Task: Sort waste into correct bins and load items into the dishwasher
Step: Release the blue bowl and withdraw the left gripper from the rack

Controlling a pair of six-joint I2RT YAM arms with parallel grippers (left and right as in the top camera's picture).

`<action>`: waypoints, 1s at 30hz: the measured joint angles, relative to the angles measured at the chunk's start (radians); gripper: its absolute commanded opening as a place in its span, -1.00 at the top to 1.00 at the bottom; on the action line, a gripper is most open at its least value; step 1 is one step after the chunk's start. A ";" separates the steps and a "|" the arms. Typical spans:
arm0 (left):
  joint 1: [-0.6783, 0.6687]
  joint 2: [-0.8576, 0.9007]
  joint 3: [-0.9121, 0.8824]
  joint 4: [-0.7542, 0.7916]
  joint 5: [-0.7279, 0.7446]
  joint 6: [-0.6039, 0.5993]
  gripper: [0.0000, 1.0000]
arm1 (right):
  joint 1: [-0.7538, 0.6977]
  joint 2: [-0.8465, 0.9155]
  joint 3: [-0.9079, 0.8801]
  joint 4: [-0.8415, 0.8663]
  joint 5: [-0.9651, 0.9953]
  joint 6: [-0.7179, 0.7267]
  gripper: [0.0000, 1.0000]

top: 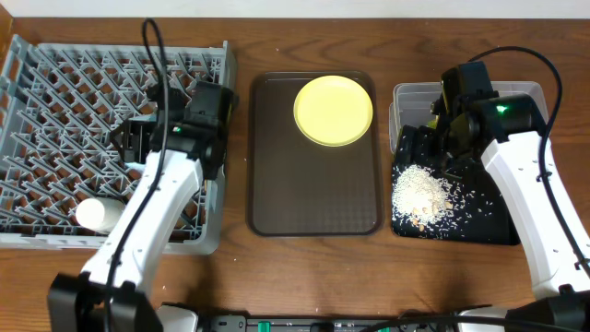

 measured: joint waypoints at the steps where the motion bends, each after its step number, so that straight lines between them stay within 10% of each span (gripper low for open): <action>1: 0.000 -0.011 0.000 0.000 0.012 0.000 -0.46 | 0.000 0.000 0.000 0.000 0.000 0.000 -0.98; 30: 0.000 -0.441 0.000 0.006 0.565 -0.008 -0.75 | 0.000 0.000 0.000 0.001 0.000 0.000 -0.99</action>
